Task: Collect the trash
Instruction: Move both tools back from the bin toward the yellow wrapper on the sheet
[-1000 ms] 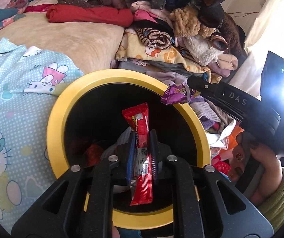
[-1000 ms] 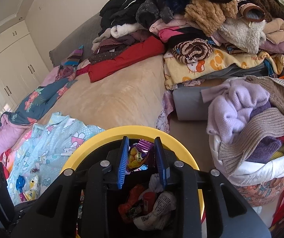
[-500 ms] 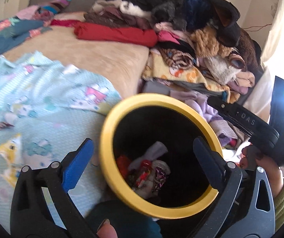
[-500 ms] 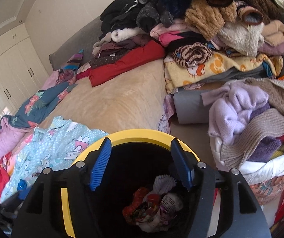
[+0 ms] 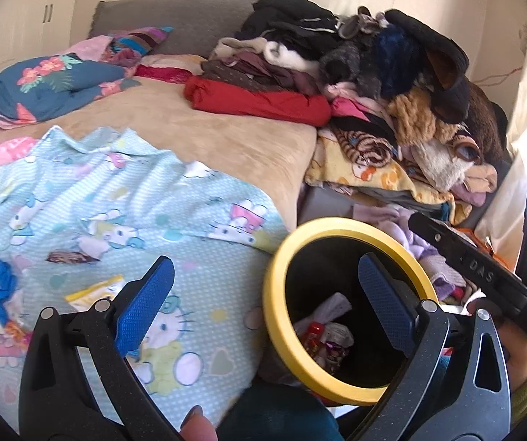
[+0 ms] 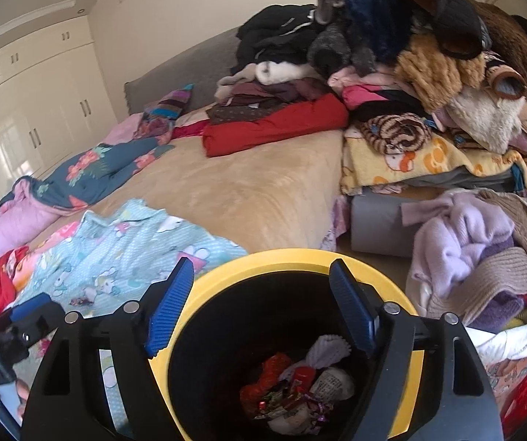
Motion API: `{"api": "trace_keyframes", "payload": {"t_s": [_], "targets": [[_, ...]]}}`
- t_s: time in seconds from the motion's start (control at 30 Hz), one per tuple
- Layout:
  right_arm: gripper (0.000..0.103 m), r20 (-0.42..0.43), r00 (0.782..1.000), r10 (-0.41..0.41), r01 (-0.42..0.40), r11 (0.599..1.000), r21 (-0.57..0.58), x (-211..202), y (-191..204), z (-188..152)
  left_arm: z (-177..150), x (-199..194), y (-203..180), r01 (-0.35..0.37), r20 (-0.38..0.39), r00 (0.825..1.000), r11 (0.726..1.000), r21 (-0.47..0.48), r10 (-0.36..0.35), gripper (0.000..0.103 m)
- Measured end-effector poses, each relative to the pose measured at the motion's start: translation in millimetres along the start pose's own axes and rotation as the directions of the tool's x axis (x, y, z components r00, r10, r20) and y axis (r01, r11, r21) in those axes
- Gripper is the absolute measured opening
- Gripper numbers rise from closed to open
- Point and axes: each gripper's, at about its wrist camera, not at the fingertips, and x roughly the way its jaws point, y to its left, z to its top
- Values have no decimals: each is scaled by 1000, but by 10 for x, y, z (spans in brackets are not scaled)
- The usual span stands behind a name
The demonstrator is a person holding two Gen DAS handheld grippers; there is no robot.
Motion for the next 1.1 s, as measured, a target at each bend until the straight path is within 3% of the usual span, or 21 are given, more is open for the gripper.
{"api": "trace_keyframes", "payload": {"t_s": [0.43,1.1], "targets": [[80,8,994,109,-107,986,-126,-106,706,-7,69,-333,436,-78,74,994,994,-76,84,92],[86,-6,969,245,-240,941,-239,-158,1389,-156,90,-675,1051,-184,128,969,961,-206,212,92]]}}
